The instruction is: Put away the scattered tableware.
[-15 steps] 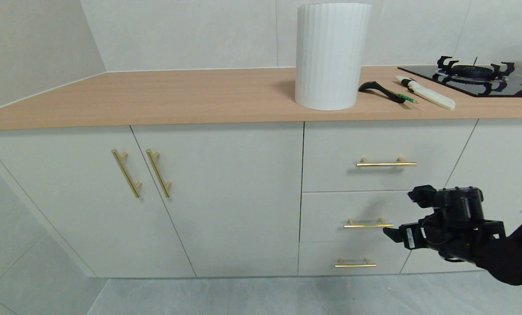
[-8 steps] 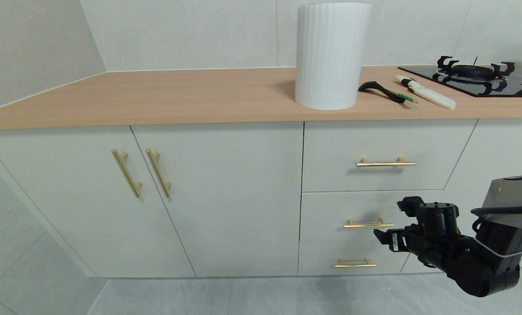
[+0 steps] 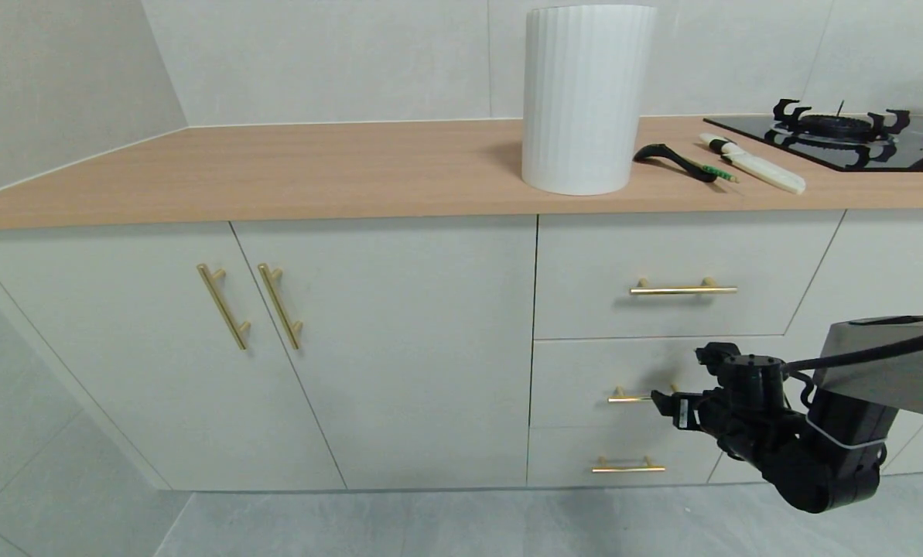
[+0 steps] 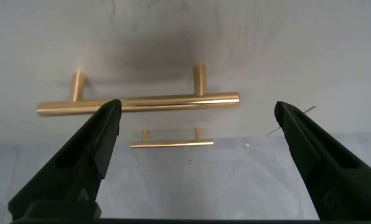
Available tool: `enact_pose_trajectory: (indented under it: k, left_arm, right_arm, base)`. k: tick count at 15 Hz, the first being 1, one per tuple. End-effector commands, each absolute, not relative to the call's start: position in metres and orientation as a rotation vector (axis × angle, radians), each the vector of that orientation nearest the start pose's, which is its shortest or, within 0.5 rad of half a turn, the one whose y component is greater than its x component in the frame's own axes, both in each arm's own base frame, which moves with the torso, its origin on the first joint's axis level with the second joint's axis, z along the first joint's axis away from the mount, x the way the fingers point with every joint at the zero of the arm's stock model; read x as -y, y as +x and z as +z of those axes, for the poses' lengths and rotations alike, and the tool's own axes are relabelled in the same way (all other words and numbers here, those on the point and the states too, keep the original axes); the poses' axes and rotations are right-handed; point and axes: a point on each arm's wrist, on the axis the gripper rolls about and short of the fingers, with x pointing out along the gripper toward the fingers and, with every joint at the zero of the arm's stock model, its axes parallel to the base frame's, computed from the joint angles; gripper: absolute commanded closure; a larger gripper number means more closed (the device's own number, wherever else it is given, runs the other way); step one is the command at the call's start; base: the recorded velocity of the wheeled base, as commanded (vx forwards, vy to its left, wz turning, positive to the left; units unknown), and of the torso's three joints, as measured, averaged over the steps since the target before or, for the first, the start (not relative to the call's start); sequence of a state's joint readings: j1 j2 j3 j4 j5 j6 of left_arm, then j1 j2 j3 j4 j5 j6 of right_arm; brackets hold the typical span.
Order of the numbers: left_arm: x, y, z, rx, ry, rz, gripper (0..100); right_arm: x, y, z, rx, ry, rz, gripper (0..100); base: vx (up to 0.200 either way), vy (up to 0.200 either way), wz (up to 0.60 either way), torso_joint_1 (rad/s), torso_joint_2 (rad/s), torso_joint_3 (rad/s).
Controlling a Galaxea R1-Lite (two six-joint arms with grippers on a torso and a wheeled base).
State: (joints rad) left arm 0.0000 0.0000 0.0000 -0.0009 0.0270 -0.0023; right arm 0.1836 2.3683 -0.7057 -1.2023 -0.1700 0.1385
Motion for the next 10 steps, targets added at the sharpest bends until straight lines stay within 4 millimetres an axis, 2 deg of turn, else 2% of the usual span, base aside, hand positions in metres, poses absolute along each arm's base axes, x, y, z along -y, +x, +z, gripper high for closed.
enact_pose_trajectory:
  k: [1, 4, 10]
  left_arm:
    - [-0.001, -0.023, 0.076, 0.000, -0.003, 0.028, 0]
    - [-0.001, -0.023, 0.076, 0.000, -0.003, 0.028, 0]
    - [-0.001, -0.023, 0.076, 0.000, -0.003, 0.028, 0]
  right_arm:
    - [-0.065, 0.368, -0.025, -0.452, 0.055, -0.020, 0]
    - [-0.067, 0.379, -0.036, -0.438, 0.044, -0.061, 0]
    - [-0.067, 0.376, -0.043, -0.468, 0.035, -0.067, 0]
  base:
    - [0.000, 0.000, 0.00, 0.000, 0.00, 0.000]
    - [0.000, 0.000, 0.00, 0.000, 0.00, 0.000]
    - [0.000, 0.000, 0.00, 0.000, 0.00, 0.000]
